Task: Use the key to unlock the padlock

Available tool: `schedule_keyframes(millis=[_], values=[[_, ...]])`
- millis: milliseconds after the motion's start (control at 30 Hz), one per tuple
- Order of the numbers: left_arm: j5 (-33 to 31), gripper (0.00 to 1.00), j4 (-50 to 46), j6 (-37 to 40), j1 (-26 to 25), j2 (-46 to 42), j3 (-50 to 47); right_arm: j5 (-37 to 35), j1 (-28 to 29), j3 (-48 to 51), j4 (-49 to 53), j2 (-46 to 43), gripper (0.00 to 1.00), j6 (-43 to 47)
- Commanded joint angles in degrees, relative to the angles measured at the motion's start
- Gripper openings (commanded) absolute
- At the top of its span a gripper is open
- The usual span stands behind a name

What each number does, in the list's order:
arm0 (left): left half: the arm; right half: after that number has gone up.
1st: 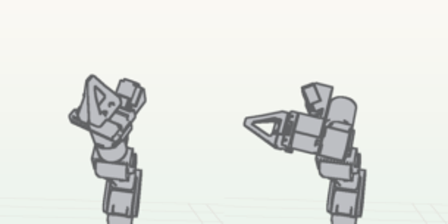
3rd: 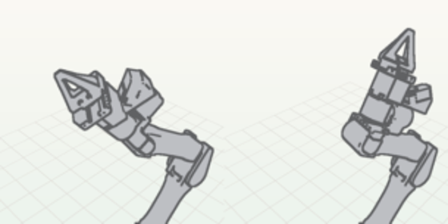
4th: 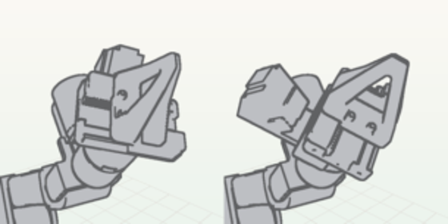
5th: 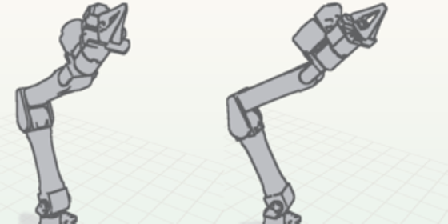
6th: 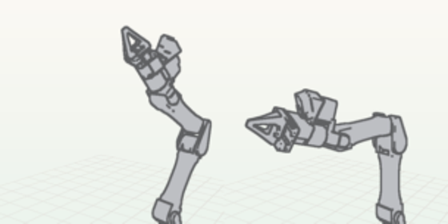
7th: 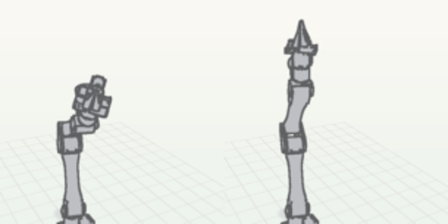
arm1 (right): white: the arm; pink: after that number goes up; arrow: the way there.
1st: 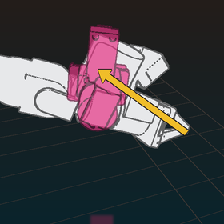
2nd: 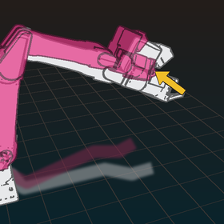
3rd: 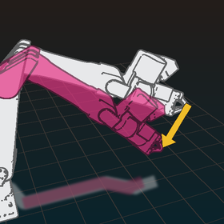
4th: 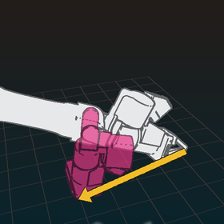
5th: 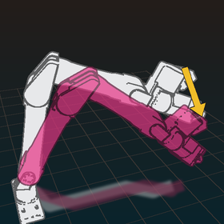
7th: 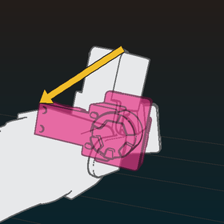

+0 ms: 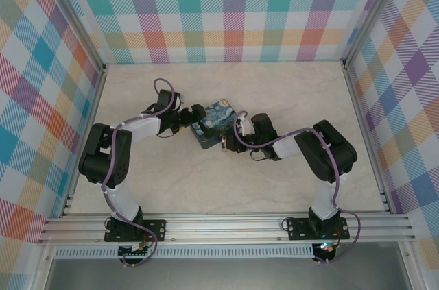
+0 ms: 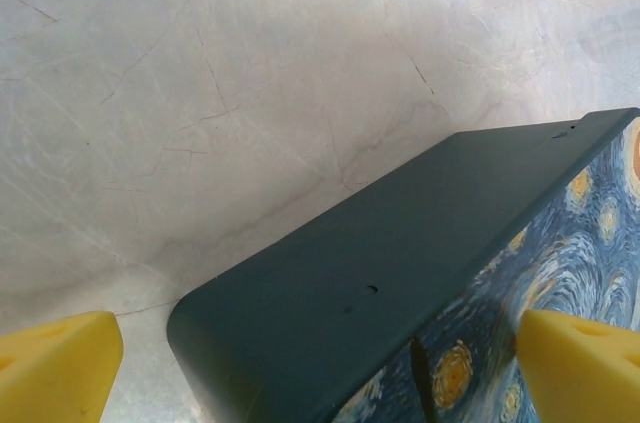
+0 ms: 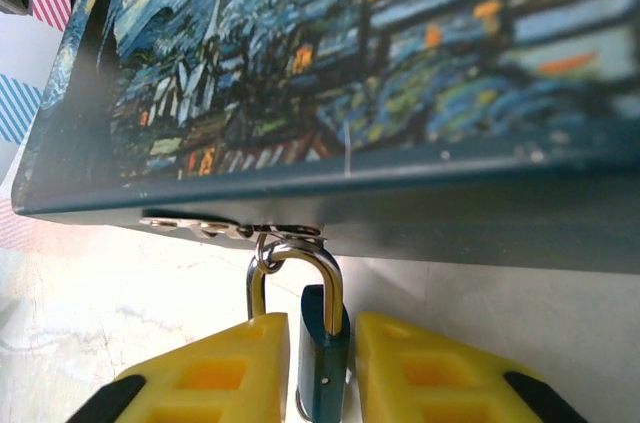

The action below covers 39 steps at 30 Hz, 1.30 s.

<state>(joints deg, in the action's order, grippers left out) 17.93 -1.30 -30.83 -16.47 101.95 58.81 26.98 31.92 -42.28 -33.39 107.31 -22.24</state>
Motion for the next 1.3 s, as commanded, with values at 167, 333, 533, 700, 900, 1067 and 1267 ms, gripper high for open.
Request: schedule_keyframes(millis=[167, 333, 533, 700, 900, 1067, 1267], values=[[-2.2, 1.0, -4.0, -0.1, -0.8, -0.1, -1.4, 0.3, 0.3, 1.0, -1.2, -0.2, 0.16, -0.3], [-2.4, 1.0, -4.2, 0.1, -0.9, -0.4, -1.6, 0.9, 0.2, 1.5, -1.0, -0.9, 0.07, -0.7], [-2.8, 1.0, -3.8, 0.2, -1.0, -2.1, -3.0, -2.8, -0.4, 1.4, 0.8, -3.4, 0.05, -4.9], [-3.5, 1.0, -4.1, 0.2, -1.5, -3.2, -4.1, -4.3, -0.8, 0.5, 2.6, -4.4, 0.04, -9.8], [-5.3, 1.0, -4.2, -0.1, -2.8, -4.6, -5.6, -7.6, -1.0, 0.4, 3.2, -5.2, 0.03, -16.2], [-6.6, 1.0, -4.1, -0.1, -3.4, -5.1, -6.8, -9.3, -1.1, -0.3, 3.1, -5.8, 0.03, -20.0], [-7.0, 1.0, -3.7, 0.0, -3.7, -4.3, -7.5, -12.4, -1.5, -2.3, 6.6, -7.1, 0.03, -21.4]])
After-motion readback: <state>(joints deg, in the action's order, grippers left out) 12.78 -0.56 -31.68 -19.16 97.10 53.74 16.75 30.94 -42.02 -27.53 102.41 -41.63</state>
